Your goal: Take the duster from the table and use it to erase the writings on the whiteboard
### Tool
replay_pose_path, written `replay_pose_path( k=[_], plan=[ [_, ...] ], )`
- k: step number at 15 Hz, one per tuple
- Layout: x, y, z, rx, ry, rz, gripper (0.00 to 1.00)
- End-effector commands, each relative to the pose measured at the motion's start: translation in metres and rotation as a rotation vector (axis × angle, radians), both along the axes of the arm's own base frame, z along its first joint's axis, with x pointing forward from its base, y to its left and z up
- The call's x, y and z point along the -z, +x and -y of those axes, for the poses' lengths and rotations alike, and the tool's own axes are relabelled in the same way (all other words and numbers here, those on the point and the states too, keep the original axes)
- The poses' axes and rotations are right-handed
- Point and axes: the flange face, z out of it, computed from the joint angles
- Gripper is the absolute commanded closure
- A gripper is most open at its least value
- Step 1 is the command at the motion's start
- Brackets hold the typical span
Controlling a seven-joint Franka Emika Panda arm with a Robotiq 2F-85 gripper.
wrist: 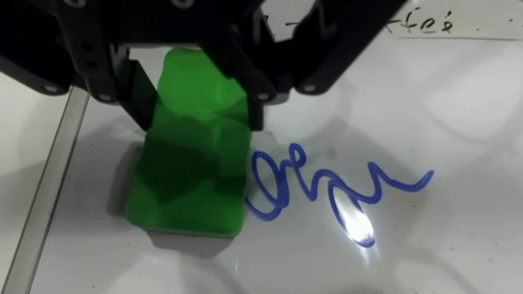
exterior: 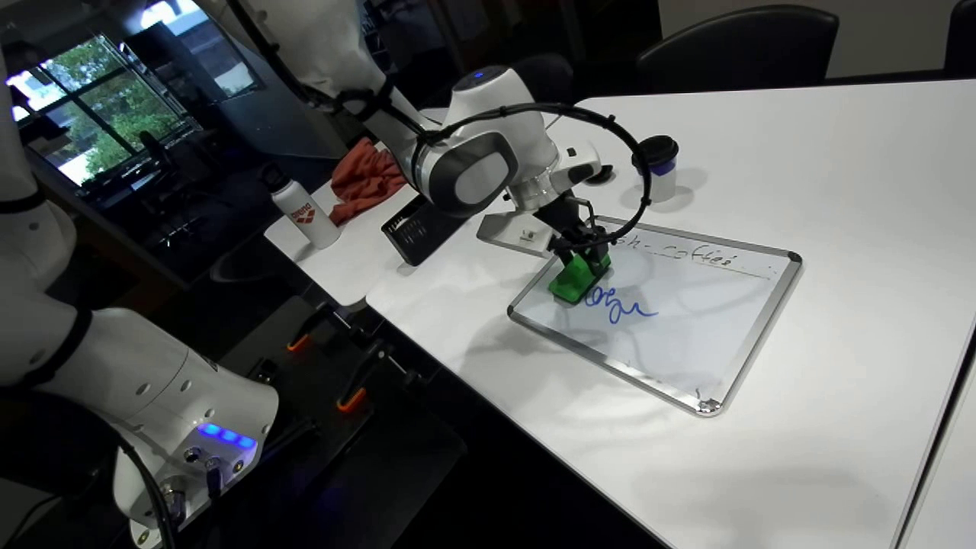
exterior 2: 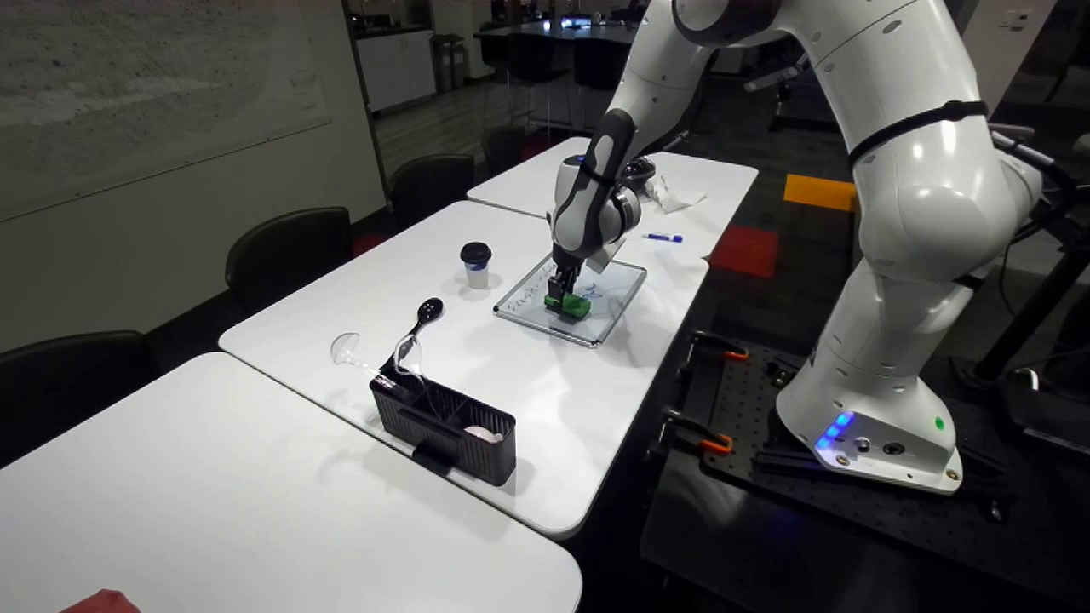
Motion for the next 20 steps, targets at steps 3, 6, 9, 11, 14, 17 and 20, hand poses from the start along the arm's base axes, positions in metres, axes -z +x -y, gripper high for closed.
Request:
replay_pose_path(
  k=[3, 6, 9, 11, 14, 17, 20],
  plan=[
    [0.014, 0.012, 0.002, 0.023, -0.009, -0.032, 0.68],
    [0.019, 0.013, 0.005, 0.025, -0.008, -0.040, 0.68],
    [0.021, 0.012, 0.008, 0.030, -0.007, -0.053, 0.68],
    [0.022, 0.010, 0.011, 0.034, -0.008, -0.055, 0.68],
    [0.024, 0.005, 0.017, 0.043, -0.009, -0.059, 0.68],
    [0.026, -0.001, 0.023, 0.055, -0.015, -0.060, 0.68],
    [0.030, -0.006, 0.031, 0.075, -0.013, -0.040, 0.68]
  ],
)
